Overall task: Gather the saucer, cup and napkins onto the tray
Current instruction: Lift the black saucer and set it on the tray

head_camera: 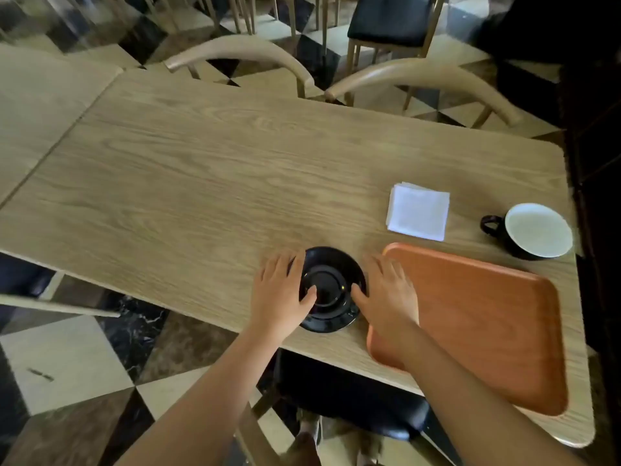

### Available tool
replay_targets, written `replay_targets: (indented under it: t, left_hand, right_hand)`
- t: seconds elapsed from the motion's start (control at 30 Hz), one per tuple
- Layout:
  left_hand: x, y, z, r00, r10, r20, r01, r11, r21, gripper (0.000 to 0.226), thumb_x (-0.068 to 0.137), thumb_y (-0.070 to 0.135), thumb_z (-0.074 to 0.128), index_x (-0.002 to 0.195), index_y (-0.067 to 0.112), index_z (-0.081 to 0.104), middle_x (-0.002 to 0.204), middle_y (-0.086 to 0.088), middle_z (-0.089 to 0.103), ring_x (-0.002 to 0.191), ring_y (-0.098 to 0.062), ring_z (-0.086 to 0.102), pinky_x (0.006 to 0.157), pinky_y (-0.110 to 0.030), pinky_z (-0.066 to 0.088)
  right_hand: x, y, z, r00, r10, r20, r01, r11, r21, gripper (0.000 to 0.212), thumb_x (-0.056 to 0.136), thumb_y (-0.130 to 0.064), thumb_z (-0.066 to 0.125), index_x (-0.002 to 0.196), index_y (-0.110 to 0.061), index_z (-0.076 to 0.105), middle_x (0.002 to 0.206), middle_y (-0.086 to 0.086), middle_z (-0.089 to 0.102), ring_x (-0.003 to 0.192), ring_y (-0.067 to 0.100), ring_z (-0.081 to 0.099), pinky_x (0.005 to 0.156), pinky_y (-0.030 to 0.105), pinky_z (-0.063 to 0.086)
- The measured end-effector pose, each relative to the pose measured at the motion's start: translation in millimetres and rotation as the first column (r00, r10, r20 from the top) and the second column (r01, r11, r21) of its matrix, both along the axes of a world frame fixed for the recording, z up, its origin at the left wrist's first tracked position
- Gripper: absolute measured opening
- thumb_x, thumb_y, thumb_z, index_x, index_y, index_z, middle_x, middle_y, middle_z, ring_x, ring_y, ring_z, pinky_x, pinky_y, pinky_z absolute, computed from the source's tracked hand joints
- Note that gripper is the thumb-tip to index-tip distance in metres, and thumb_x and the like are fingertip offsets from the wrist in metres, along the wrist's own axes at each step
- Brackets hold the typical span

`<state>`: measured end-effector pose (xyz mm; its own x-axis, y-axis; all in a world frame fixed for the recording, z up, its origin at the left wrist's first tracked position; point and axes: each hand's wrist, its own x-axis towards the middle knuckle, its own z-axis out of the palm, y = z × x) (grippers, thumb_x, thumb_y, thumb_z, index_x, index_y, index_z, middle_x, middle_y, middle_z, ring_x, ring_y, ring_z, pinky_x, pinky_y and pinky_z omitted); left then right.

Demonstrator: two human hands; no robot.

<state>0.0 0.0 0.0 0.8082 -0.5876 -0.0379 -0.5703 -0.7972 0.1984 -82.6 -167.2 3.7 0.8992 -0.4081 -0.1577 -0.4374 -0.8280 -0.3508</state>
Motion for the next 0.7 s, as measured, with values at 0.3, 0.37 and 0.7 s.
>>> replay_targets:
  t: [0.3, 0.37, 0.7]
  left_hand:
    - [-7, 15, -28, 0.95, 0.241, -0.199, -0.253, 0.967, -0.033, 0.064, 0.081, 0.036, 0.064, 0.132, 0.007, 0.04, 0.125, -0.013, 0.054, 0.115, -0.03, 0.048, 0.086, -0.037, 0.049]
    - [-9, 10, -27, 0.924, 0.292, -0.246, -0.318, 0.945, -0.072, 0.049, 0.081, 0.031, 0.065, 0.123, 0.01, 0.048, 0.113, -0.01, 0.056, 0.105, -0.027, 0.051, 0.074, -0.03, 0.046]
    - [-12, -10, -19, 0.646, 0.231, -0.728, -0.65, 0.666, -0.365, 0.038, 0.086, -0.003, 0.052, 0.115, 0.021, 0.058, 0.094, 0.001, 0.064, 0.083, -0.013, 0.065, 0.057, -0.024, 0.058]
  right_hand:
    - [9, 0, -27, 0.998, 0.022, -0.051, -0.021, 1.0, 0.023, 0.04, 0.082, -0.022, 0.059, 0.119, -0.013, 0.048, 0.12, 0.005, 0.057, 0.116, 0.024, 0.043, 0.092, 0.034, 0.037]
    - [9, 0, -27, 1.0, -0.01, -0.02, 0.012, 0.994, 0.105, 0.034, 0.081, -0.016, 0.06, 0.113, -0.012, 0.052, 0.112, 0.007, 0.059, 0.107, 0.026, 0.048, 0.087, 0.034, 0.039]
    - [-11, -38, -11, 0.952, -0.267, 0.15, 0.164, 0.856, 0.49, 0.034, 0.078, -0.004, 0.055, 0.104, -0.024, 0.065, 0.085, -0.006, 0.067, 0.075, 0.011, 0.061, 0.065, 0.019, 0.043]
